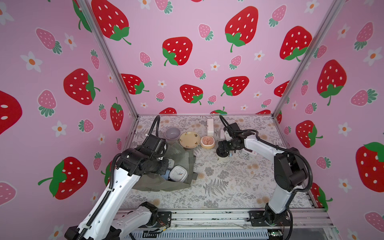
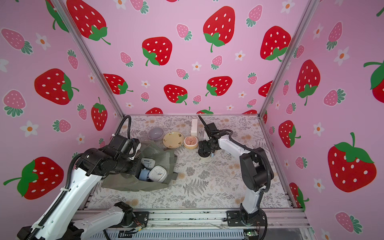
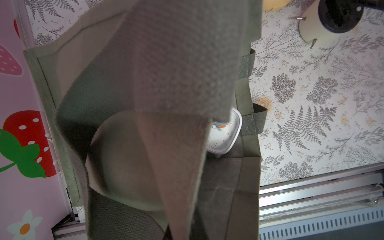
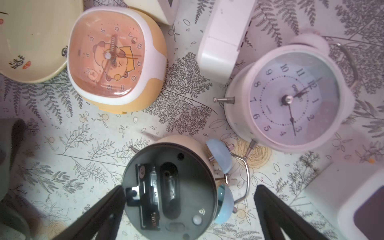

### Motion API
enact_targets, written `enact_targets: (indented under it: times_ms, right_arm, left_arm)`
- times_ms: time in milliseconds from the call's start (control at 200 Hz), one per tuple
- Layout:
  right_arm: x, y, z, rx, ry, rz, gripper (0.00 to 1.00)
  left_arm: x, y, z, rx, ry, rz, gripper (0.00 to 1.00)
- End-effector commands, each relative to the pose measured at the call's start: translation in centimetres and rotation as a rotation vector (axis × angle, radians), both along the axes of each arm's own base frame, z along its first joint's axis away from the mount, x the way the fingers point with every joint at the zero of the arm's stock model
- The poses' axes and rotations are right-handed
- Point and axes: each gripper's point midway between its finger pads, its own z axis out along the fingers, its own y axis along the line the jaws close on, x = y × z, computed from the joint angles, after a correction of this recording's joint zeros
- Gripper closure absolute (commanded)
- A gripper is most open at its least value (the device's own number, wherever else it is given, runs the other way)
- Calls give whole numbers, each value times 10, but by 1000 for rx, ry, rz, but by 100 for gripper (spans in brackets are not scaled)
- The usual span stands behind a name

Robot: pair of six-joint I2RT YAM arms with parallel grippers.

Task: Put the alarm clock into the canvas bag
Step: Pick up the alarm from the center of the board.

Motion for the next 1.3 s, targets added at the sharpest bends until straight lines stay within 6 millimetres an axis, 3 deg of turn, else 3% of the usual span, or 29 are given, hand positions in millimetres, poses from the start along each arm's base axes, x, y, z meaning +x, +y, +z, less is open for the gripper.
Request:
enact_targets:
  times_ms: [0,480,650,735,856,941,1146,1166,1176,1186,1296]
  right_arm:
    - [-5,6,-4,-16,35,0,0]
    - [-14,4,-41,-202,62,-45,0]
    - [-12,6,-25,-187,29,-45,20]
    - [-14,10,-10,-141,22,-36,23]
    - [-22,23,19,-21,43,-5,25]
    - [-28,37,54,122,47,19,26]
    - [-41,68,170,658,42,81,27]
    - [-42,71,178,712,49,86,28]
    - [-43,72,186,743,45,90,27]
    - [-44,72,185,764,65,81,27]
    - [-47,77,242,1079,70,64,28]
  left_arm:
    - [2,-4,7,-31,-40,-15,95]
    - [2,-6,7,-55,-42,-4,86]
    - [5,-4,14,-53,-58,22,73]
    - [8,-2,24,-58,-85,49,63]
    - [13,-2,42,-89,-126,89,49]
    - [18,-5,63,-135,-183,111,40]
    - [38,-28,142,-386,-452,100,24]
    - [40,-31,150,-412,-485,97,16]
    - [42,-32,155,-426,-503,96,4]
    - [42,-33,159,-440,-516,98,1]
    - [53,-51,196,-545,-643,71,1]
